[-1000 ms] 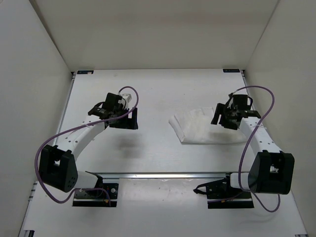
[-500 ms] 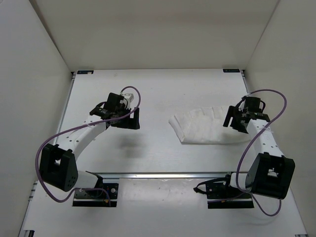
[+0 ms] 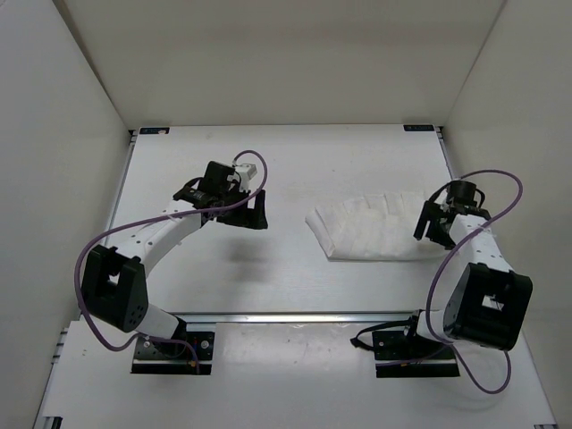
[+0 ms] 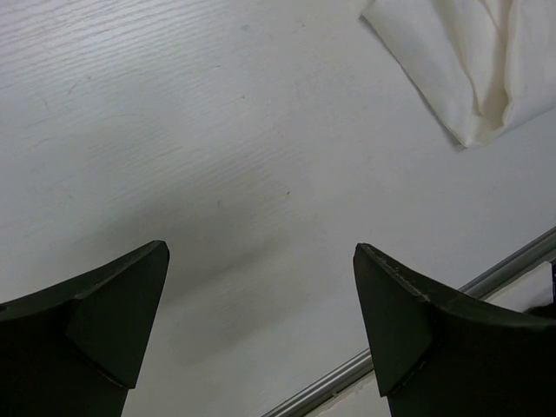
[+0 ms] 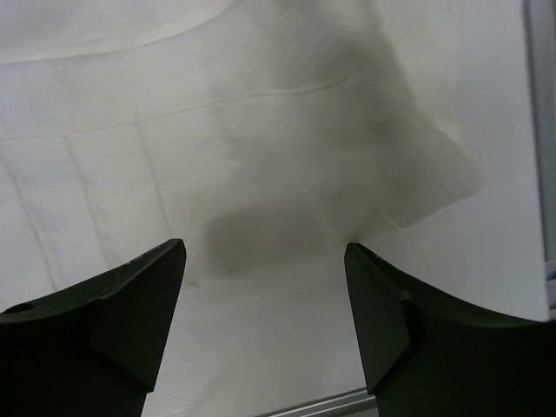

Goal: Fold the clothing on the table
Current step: Move the skirt to the center of the board

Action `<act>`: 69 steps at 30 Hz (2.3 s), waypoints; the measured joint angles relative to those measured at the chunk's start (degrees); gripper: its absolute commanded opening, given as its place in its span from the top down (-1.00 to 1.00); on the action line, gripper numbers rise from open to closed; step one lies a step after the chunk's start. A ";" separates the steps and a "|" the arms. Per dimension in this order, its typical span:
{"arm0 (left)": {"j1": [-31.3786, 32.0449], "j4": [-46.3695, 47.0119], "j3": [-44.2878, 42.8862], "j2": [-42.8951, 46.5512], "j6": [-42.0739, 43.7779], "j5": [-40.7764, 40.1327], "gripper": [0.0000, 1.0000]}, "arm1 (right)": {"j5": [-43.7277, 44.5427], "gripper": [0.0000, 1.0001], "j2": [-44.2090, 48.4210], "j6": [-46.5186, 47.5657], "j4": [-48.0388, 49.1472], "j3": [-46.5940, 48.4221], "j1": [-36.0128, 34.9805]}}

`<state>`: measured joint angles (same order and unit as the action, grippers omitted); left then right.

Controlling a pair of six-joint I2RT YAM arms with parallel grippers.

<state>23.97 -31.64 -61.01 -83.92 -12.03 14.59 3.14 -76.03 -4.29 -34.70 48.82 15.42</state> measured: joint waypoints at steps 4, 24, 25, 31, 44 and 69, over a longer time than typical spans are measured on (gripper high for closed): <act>0.39 0.57 0.00 -0.09 -0.02 1.86 -0.98 | 3.04 -0.50 -0.52 -0.09 0.44 0.37 3.37; -1.55 -0.22 -0.92 -0.72 1.09 4.76 -0.97 | 2.47 0.99 -21.53 0.48 3.85 10.45 1.14; -1.66 -0.31 -1.22 -0.74 1.07 4.85 -0.98 | 2.64 1.00 -21.81 0.52 3.96 10.80 0.26; -2.27 -0.31 -2.89 -1.20 0.96 5.49 -0.97 | -1.14 1.00 -22.03 -0.07 2.58 16.68 -10.14; -12.83 -4.22 -17.55 3.30 -0.04 -3.10 -0.97 | -31.76 0.99 -13.40 -12.55 16.00 42.95 -34.27; -3.08 4.52 -6.99 2.45 -0.94 -7.32 -0.98 | -34.03 -0.59 -7.13 -11.56 20.57 13.44 -21.73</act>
<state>20.88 -27.11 -68.01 -81.47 -12.97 7.27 -30.89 -83.15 -15.86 -14.13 62.26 -6.31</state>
